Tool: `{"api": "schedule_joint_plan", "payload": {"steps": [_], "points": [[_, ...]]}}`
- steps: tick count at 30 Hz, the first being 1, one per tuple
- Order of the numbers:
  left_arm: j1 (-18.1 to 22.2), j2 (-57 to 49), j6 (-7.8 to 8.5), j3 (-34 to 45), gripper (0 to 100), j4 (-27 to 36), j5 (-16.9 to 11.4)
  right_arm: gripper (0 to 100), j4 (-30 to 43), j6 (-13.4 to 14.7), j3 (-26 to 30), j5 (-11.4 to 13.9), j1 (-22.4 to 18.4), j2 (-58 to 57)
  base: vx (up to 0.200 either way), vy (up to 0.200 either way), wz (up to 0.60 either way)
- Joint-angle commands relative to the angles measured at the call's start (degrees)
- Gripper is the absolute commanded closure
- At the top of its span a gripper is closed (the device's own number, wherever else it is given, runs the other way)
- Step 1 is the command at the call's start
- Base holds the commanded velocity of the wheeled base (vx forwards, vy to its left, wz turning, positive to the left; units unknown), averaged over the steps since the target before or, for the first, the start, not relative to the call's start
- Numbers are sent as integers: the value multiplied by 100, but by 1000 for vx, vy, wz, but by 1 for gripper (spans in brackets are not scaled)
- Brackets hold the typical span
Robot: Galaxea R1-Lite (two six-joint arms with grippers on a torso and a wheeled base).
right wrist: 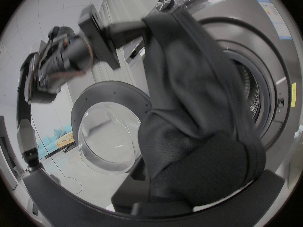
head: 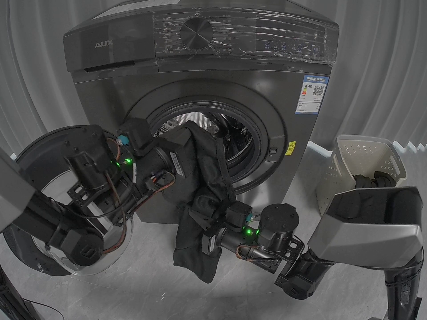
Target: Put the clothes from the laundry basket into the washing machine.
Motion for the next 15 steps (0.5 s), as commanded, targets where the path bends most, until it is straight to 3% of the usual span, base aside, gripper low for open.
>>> {"api": "schedule_joint_plan", "payload": {"steps": [1,10,11,15], "points": [[45,671,98,94,100,-45,201,100,-1,-1,72,1,-41,-485,0,0,0],[238,1031,177,341,100,-71,210,100,8,-10,72,-7,-208,-590,0,0,0],[238,1031,177,341,0,-71,210,100,8,-10,72,-7,-208,-590,0,0,0],[247,1013,177,551,0,-203,219,100,43,-19,63,-7,-323,-590,0,0,0]]}}
